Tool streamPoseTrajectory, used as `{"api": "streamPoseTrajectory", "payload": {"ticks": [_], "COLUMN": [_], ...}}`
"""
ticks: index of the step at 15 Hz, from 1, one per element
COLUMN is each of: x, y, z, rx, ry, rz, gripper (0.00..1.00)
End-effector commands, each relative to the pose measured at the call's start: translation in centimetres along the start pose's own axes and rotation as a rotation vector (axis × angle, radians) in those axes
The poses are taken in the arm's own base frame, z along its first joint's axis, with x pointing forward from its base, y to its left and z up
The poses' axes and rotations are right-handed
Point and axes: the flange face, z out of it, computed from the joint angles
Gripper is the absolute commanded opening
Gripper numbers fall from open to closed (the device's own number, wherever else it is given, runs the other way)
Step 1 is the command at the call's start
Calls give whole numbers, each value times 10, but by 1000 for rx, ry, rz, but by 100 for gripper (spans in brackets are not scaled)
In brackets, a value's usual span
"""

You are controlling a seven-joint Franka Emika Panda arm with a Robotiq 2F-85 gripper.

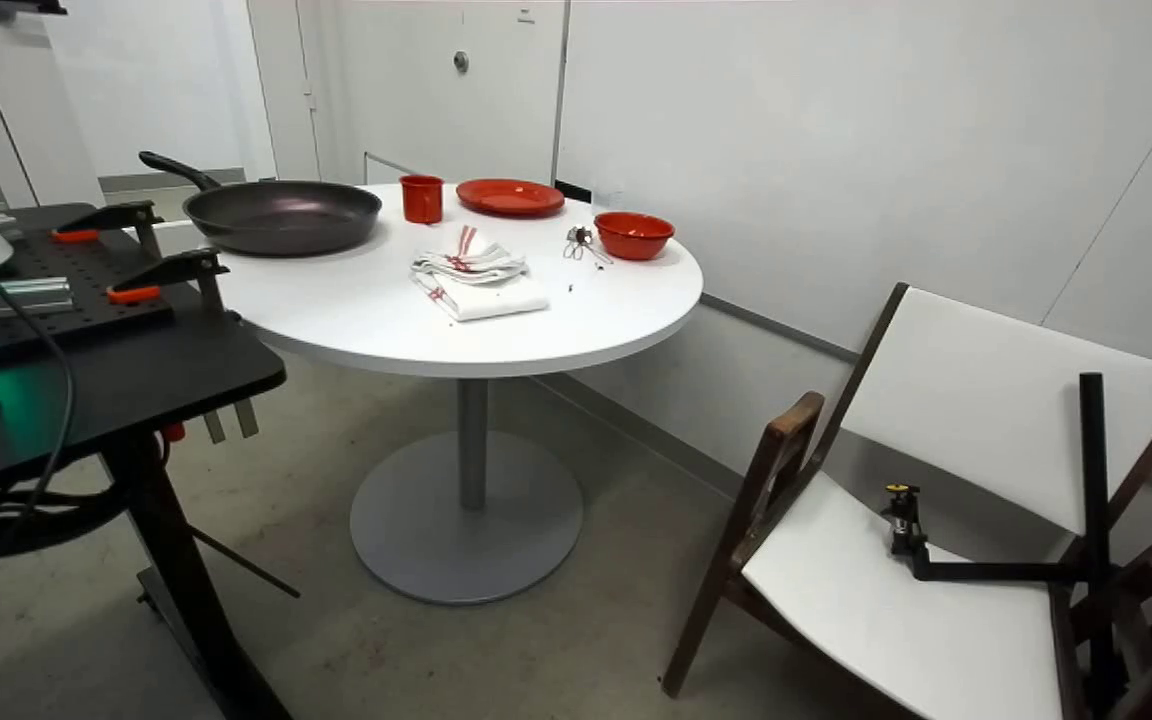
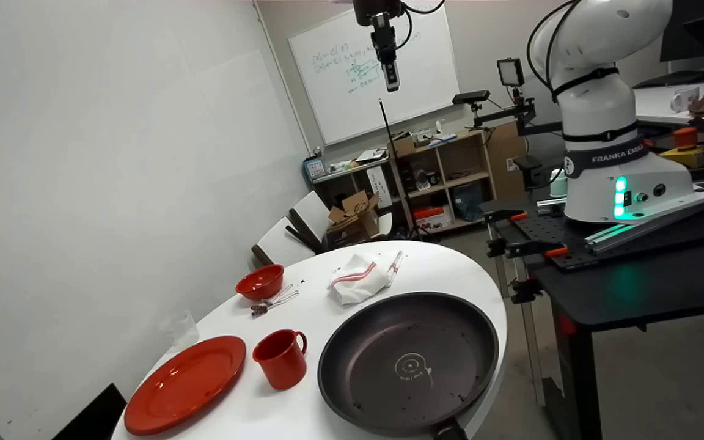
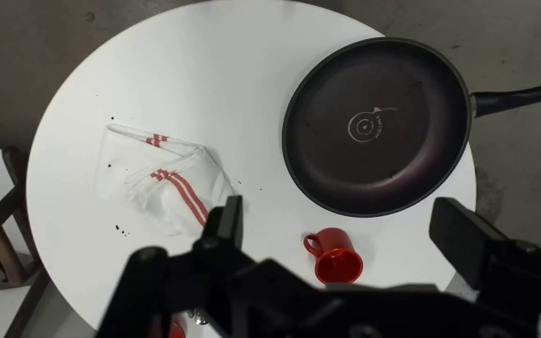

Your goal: Move the mug to the right

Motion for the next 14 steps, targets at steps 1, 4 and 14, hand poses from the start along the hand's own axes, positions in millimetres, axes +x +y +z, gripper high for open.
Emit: {"api": "streamPoseTrajectory", "payload": {"ticks": [1,4,14], "x": [0,22,137], "y": [0,2,-50], "z": [-1,5,38], "rx": [0,-12,-61], "ry": [-1,-28,-111], "rz": [0,-20,-197], "gripper": [100,100,100]}}
